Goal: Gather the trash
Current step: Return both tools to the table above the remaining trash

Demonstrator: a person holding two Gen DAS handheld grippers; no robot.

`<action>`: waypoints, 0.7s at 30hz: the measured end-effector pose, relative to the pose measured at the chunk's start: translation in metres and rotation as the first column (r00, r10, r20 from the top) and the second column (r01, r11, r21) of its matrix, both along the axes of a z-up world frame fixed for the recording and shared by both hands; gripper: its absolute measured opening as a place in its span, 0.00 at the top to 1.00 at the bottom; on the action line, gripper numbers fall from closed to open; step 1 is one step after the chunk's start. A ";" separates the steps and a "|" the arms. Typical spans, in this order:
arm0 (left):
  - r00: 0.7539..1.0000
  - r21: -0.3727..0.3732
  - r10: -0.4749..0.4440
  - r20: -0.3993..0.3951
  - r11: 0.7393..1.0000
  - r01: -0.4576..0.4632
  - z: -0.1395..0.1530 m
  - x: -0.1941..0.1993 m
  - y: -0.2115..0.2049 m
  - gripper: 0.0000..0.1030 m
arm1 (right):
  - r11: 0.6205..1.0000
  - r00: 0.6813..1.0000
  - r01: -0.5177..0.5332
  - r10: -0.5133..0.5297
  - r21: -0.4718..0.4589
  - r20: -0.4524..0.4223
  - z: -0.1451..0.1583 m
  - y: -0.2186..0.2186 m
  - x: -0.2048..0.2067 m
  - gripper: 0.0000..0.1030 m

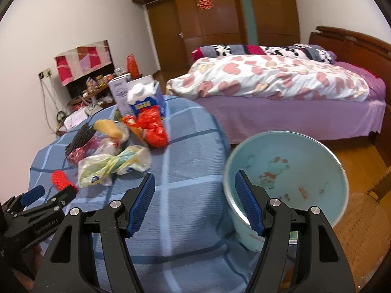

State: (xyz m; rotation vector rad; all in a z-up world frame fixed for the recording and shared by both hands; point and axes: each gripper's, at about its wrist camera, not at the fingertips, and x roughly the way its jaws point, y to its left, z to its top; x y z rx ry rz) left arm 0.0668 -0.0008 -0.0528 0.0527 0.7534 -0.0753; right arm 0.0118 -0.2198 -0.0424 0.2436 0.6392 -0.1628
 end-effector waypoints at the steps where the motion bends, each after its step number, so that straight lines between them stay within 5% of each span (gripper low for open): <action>1: 1.000 0.000 0.022 -0.002 1.000 -0.022 -0.002 0.003 0.010 0.15 | 1.000 1.000 -0.012 0.012 -0.001 -0.001 0.000 0.004 0.003 0.34; 10: 0.986 -0.016 0.163 -0.020 0.987 -0.163 -0.009 0.024 0.066 0.16 | 0.997 0.997 -0.072 0.072 0.018 -0.021 -0.009 0.029 0.032 0.35; 21: 0.975 -0.039 0.204 -0.084 0.977 -0.208 -0.024 0.053 0.071 0.26 | 0.992 0.991 -0.127 0.127 0.015 -0.047 -0.020 0.052 0.062 0.35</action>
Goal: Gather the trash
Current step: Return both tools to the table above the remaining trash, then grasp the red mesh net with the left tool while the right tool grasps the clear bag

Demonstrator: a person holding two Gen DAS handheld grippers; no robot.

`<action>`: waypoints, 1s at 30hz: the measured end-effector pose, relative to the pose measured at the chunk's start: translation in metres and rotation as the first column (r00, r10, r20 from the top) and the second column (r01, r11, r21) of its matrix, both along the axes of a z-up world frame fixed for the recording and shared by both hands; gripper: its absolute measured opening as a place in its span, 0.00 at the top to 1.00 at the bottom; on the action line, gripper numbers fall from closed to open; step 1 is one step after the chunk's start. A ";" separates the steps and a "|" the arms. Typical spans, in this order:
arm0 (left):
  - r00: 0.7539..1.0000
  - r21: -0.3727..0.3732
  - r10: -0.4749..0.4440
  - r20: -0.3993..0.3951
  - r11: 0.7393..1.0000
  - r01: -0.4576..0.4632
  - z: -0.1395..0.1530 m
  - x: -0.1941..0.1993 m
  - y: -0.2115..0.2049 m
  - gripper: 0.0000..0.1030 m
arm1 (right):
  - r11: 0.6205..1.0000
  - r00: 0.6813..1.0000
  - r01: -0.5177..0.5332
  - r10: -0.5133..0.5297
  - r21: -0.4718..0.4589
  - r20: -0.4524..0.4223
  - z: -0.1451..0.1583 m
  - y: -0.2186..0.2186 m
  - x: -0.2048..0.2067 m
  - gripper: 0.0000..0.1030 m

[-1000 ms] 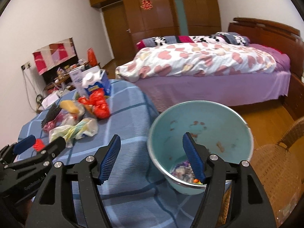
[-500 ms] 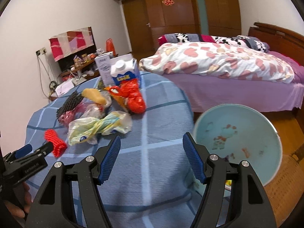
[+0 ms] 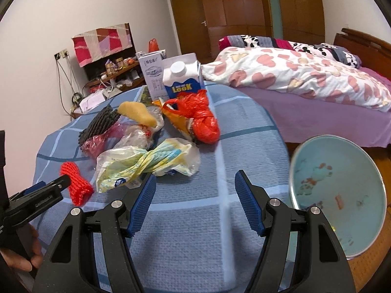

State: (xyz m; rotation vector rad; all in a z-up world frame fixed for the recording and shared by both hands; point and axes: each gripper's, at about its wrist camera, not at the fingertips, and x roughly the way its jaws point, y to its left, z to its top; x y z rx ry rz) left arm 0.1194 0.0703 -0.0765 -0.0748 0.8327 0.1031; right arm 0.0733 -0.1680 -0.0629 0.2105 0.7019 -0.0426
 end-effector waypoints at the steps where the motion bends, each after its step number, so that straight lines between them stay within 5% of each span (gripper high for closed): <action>1: 1.000 -0.006 -0.002 -0.005 1.000 0.002 -0.001 0.003 -0.002 0.26 | 1.000 1.000 0.000 0.000 0.003 -0.003 -0.001 0.000 0.002 0.35; 10: 1.000 -0.006 -0.008 -0.028 1.000 0.007 -0.008 0.021 -0.014 0.28 | 0.998 0.999 0.018 -0.016 0.061 -0.044 -0.010 -0.002 0.035 0.36; 16: 0.999 -0.032 -0.037 -0.039 0.999 0.036 -0.011 0.022 -0.014 0.39 | 0.991 0.994 0.031 -0.018 0.128 -0.106 -0.022 -0.002 0.060 0.40; 19: 0.997 -0.074 -0.062 -0.045 0.996 0.058 -0.012 0.022 -0.014 0.49 | 0.984 0.987 0.020 0.008 0.178 -0.159 -0.034 0.000 0.071 0.50; 26: 0.993 -0.111 -0.110 -0.031 0.988 0.106 -0.010 0.020 -0.020 0.73 | 0.979 0.989 -0.006 0.036 0.203 -0.145 -0.033 -0.001 0.068 0.69; 30: 0.993 -0.132 -0.119 -0.006 0.984 0.117 -0.004 0.011 -0.017 0.78 | 0.979 0.994 -0.029 0.050 0.201 -0.099 -0.021 0.001 0.055 0.75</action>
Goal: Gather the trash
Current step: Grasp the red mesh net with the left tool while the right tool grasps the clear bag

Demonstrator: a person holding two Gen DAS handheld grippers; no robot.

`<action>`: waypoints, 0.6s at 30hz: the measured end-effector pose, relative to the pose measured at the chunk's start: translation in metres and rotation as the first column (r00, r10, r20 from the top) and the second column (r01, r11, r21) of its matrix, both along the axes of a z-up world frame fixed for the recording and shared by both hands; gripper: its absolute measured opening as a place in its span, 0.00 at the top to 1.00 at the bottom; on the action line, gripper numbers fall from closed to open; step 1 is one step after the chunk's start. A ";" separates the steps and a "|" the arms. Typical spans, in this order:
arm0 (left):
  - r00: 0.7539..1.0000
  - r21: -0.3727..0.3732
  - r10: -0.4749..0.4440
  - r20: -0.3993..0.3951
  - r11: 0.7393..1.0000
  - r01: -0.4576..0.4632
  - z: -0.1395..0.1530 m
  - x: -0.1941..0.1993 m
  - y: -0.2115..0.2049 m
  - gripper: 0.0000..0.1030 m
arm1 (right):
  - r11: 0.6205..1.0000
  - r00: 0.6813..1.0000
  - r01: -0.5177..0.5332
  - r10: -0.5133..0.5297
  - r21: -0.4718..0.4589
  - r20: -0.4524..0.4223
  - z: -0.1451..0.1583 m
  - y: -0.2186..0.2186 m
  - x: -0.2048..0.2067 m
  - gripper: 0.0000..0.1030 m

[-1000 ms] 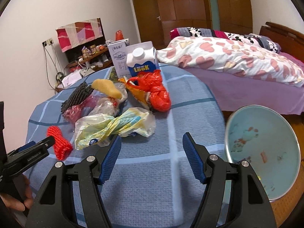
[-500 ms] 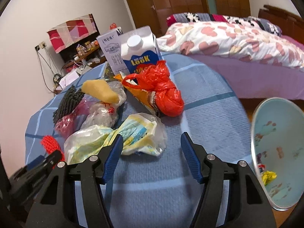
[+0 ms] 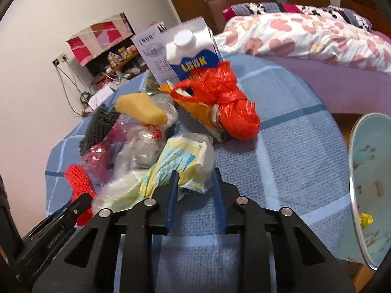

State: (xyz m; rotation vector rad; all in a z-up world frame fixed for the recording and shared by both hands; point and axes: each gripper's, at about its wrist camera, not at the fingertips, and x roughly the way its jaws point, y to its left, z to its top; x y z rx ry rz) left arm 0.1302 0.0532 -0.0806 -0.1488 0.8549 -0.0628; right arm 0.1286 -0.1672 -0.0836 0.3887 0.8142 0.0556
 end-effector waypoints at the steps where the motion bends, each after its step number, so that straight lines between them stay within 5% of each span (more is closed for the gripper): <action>1: 1.000 0.001 0.002 0.006 1.000 -0.002 0.002 0.000 0.003 0.78 | 1.000 1.000 -0.001 0.001 0.001 0.020 0.005 -0.001 -0.005 0.75; 18: 0.995 0.070 -0.051 0.091 0.997 0.045 0.043 -0.046 -0.007 0.78 | 0.992 0.979 0.083 -0.064 -0.094 0.192 0.054 -0.031 -0.079 0.77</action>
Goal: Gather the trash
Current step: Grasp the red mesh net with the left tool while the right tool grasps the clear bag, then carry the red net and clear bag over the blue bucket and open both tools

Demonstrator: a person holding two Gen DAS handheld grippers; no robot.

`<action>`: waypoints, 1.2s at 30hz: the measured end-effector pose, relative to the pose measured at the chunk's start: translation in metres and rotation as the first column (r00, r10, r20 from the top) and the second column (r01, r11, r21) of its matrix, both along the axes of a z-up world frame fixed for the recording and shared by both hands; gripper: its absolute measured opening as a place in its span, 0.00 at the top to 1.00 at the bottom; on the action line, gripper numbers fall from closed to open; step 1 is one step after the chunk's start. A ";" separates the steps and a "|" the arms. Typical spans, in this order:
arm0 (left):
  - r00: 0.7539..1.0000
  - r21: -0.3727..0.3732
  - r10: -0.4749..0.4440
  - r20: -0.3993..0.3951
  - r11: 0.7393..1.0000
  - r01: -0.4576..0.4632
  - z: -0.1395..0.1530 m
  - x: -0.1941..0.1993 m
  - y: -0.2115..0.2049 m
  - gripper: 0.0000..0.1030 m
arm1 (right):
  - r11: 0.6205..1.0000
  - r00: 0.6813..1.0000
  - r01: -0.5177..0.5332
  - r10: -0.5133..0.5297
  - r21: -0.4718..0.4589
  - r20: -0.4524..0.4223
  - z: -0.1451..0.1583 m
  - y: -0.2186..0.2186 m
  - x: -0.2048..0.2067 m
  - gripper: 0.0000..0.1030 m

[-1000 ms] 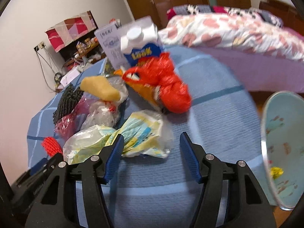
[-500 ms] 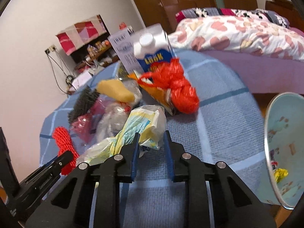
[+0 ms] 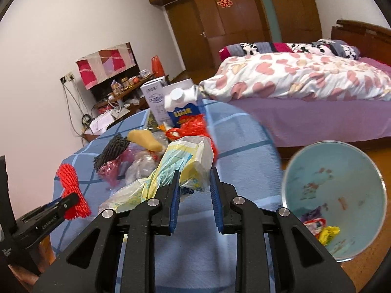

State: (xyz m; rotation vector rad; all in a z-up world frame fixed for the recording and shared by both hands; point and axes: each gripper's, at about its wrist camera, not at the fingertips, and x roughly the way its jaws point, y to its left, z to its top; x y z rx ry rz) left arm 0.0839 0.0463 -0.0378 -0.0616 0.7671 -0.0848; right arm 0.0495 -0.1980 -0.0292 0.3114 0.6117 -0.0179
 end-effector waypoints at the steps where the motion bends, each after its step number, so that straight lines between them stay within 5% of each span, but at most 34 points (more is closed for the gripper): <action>1: 1.000 0.003 -0.010 0.003 1.000 0.010 0.000 -0.003 -0.003 0.78 | 1.000 1.000 0.006 -0.006 -0.006 0.003 0.000 -0.003 -0.004 0.77; 36: 0.940 0.110 -0.333 0.078 0.940 0.324 0.029 -0.062 -0.148 0.78 | 0.957 0.957 0.290 -0.289 -0.005 0.036 0.002 -0.110 -0.103 0.76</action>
